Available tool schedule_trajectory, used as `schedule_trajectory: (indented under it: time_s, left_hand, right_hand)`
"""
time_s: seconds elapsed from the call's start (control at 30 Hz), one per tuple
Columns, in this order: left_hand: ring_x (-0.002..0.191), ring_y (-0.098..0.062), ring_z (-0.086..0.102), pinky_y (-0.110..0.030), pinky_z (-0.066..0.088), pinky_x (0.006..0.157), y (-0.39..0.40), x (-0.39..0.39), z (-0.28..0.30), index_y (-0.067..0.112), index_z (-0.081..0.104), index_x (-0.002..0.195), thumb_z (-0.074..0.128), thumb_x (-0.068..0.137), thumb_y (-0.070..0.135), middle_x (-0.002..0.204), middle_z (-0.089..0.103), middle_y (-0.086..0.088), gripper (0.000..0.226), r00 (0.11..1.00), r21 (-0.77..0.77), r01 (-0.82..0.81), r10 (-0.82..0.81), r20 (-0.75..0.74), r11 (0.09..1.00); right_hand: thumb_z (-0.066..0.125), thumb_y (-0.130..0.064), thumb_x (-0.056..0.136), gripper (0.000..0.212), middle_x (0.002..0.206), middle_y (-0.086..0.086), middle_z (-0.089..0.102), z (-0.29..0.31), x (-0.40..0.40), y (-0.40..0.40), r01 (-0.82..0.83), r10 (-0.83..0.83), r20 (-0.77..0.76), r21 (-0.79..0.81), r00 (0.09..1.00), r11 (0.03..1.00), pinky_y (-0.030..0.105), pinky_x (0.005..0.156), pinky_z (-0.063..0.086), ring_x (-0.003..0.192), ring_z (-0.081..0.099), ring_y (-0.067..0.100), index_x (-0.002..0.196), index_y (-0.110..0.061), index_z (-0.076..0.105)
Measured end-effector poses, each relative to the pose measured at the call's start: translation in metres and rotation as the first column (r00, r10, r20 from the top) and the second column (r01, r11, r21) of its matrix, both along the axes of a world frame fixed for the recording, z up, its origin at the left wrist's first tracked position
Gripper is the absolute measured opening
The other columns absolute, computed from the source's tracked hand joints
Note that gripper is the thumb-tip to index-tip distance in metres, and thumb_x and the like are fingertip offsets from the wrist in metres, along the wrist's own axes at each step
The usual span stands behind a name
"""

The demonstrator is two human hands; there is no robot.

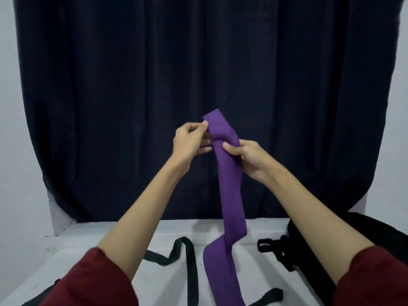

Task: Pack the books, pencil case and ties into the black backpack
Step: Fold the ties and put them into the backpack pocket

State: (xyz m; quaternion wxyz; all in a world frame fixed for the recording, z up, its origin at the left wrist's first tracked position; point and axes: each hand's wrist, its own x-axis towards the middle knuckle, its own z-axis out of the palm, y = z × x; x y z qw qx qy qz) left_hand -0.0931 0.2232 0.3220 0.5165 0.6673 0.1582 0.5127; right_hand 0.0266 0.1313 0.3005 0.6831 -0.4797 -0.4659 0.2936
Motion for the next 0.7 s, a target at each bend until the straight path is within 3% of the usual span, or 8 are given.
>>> schedule_trajectory:
  time_s: [0.1, 0.2, 0.3, 0.4, 0.5, 0.6, 0.7]
  left_hand:
    - [0.068, -0.012, 0.061, -0.024, 0.053, 0.052, -0.006, -0.014, -0.051, 0.016, 0.059, 0.092, 0.056, 0.092, 0.039, 0.078, 0.064, -0.001, 0.023, 0.973, 0.049, 0.099, -0.086, -0.212, 0.994]
    - [0.075, -0.003, 0.062, -0.016, 0.05, 0.064, -0.008, -0.02, -0.109, 0.024, 0.062, 0.1, 0.068, 0.084, 0.039, 0.087, 0.065, 0.01, 0.023, 0.791, 0.135, 0.339, -0.205, -0.576, 0.931]
    - [0.087, -0.003, 0.064, -0.018, 0.053, 0.079, -0.003, -0.016, -0.148, 0.027, 0.061, 0.108, 0.076, 0.079, 0.026, 0.105, 0.064, 0.011, 0.033, 0.649, 0.166, 0.4, -0.151, -0.746, 0.901]
    - [0.087, -0.013, 0.066, -0.031, 0.055, 0.086, 0.009, -0.015, -0.166, 0.021, 0.067, 0.107, 0.073, 0.08, 0.012, 0.103, 0.067, 0.005, 0.029, 0.626, 0.16, 0.371, -0.12, -0.771, 0.915]
    - [0.095, -0.011, 0.066, -0.03, 0.054, 0.087, 0.012, -0.021, -0.175, 0.026, 0.066, 0.112, 0.064, 0.087, 0.01, 0.106, 0.069, 0.009, 0.029, 0.633, 0.044, 0.423, -0.26, -0.729, 0.905]
    - [0.107, -0.015, 0.064, -0.03, 0.05, 0.089, 0.008, -0.02, -0.163, 0.023, 0.06, 0.12, 0.048, 0.099, 0.024, 0.115, 0.069, 0.005, 0.025, 0.758, -0.179, 0.442, -0.473, -0.449, 0.879]
    - [0.107, -0.019, 0.064, -0.034, 0.048, 0.091, 0.003, -0.01, -0.134, 0.018, 0.058, 0.122, 0.031, 0.101, 0.041, 0.118, 0.067, -0.003, 0.042, 0.827, -0.304, 0.433, -0.508, -0.239, 0.848]
  right_hand:
    - [0.063, -0.004, 0.087, 0.004, 0.073, 0.002, 0.07, 0.005, 0.005, 0.005, 0.132, -0.118, -0.195, 0.064, 0.974, 0.989, 0.023, 0.059, 0.056, 0.069, 0.065, 0.013, 0.088, -0.005, 0.067]
    - [0.064, -0.006, 0.087, 0.003, 0.079, 0.004, 0.068, 0.006, 0.011, 0.006, 0.195, -0.181, -0.243, 0.038, 0.953, 0.98, 0.026, 0.066, 0.057, 0.072, 0.065, 0.015, 0.084, -0.007, 0.066]
    - [0.065, -0.006, 0.086, 0.001, 0.087, 0.005, 0.068, 0.004, 0.011, 0.005, 0.217, -0.209, -0.233, 0.009, 0.95, 0.976, 0.028, 0.074, 0.056, 0.079, 0.065, 0.016, 0.086, -0.007, 0.066]
    - [0.065, -0.006, 0.087, 0.006, 0.091, 0.006, 0.068, 0.004, 0.011, 0.001, 0.21, -0.197, -0.276, 0.018, 0.941, 0.978, 0.029, 0.077, 0.055, 0.082, 0.065, 0.017, 0.093, -0.006, 0.066]
    - [0.065, -0.008, 0.087, 0.008, 0.092, 0.005, 0.067, 0.006, 0.016, -0.005, 0.203, -0.189, -0.297, 0.014, 0.936, 0.979, 0.028, 0.072, 0.057, 0.081, 0.065, 0.017, 0.095, -0.007, 0.065]
    - [0.065, -0.011, 0.088, 0.011, 0.093, 0.007, 0.068, 0.006, 0.018, -0.009, 0.179, -0.173, -0.261, -0.001, 0.95, 0.984, 0.031, 0.072, 0.057, 0.082, 0.067, 0.019, 0.098, -0.007, 0.065]
    - [0.061, -0.013, 0.09, 0.011, 0.084, 0.01, 0.07, 0.003, 0.013, -0.012, 0.056, -0.057, -0.176, -0.012, 0.983, 0.998, 0.03, 0.065, 0.058, 0.074, 0.069, 0.021, 0.097, -0.005, 0.064]
